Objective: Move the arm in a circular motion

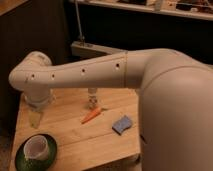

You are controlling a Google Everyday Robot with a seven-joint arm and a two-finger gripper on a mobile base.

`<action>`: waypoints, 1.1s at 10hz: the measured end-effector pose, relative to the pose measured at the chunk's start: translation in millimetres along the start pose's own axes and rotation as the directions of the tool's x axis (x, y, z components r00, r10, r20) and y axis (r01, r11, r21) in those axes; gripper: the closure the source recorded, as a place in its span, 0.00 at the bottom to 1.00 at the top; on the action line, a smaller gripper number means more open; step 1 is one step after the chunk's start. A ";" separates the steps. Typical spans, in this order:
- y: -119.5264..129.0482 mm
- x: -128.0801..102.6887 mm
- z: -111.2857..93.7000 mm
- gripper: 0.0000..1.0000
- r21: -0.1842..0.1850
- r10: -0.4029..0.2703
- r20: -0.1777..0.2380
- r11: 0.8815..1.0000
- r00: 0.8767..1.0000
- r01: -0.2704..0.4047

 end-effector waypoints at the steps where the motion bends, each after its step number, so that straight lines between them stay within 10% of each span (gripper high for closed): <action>1: -27.1 -7.5 -0.9 0.20 0.004 -0.004 -0.008 1.000 1.000 0.004; 6: -145.1 20.1 -19.0 0.20 0.018 0.062 -0.020 0.998 0.998 -0.062; 11: -216.3 147.5 -40.7 0.20 0.022 0.237 -0.034 0.971 0.971 -0.236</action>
